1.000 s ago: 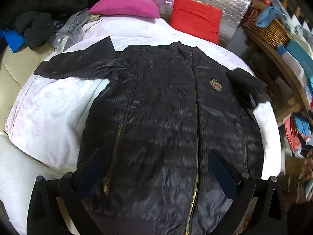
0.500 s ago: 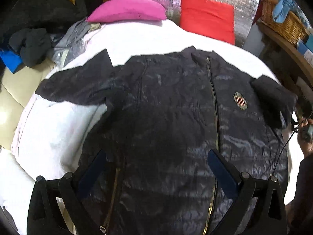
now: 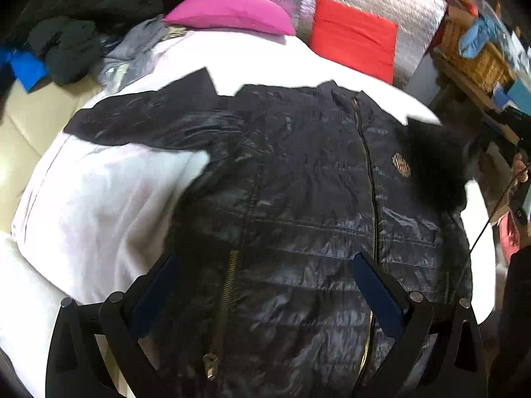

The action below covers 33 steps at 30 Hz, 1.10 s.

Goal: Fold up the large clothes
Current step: 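Grasp the black jacket's sleeve cuff with the right gripper, then fold the held sleeve across the jacket body with the right gripper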

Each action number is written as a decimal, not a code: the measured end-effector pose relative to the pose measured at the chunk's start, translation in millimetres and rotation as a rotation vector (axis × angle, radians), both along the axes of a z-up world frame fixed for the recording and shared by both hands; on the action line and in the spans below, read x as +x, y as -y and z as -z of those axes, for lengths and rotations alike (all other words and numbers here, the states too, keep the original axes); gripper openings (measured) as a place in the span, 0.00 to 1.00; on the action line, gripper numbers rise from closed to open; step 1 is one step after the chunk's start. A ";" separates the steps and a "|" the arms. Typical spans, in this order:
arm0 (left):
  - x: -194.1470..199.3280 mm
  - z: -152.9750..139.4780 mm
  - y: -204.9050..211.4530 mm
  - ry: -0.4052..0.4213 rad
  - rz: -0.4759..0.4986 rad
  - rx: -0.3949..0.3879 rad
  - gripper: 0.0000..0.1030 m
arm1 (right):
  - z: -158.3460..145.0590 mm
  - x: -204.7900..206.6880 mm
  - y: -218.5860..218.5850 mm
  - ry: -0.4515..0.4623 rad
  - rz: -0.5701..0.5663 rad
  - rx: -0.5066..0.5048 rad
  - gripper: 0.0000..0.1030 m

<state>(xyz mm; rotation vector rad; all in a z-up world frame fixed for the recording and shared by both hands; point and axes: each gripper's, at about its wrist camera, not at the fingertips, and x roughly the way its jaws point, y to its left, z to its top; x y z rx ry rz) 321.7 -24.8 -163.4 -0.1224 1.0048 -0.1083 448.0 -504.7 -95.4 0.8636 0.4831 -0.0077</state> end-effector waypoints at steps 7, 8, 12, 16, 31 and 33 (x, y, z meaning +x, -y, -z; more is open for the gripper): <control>-28.5 -16.2 -43.2 0.053 -0.040 -0.013 1.00 | -4.5 20.7 -155.5 -0.019 -0.241 -0.063 0.18; -31.0 -16.2 -46.0 0.056 -0.039 -0.002 1.00 | -1.2 16.2 -168.2 -0.024 -0.265 -0.045 0.18; -29.5 -6.3 -47.7 0.035 -0.038 0.035 1.00 | 31.8 10.0 -170.4 -0.090 -0.332 0.070 0.20; -18.4 5.6 -38.0 -0.009 -0.014 0.026 1.00 | 63.6 -18.6 -108.4 -0.138 -0.276 0.145 0.48; 8.5 4.1 21.1 0.020 0.084 0.138 1.00 | 188.0 -24.1 114.4 -0.215 0.222 0.514 0.90; 8.0 4.9 22.4 0.018 0.083 0.150 1.00 | 202.2 -13.0 117.4 -0.239 0.249 0.541 0.74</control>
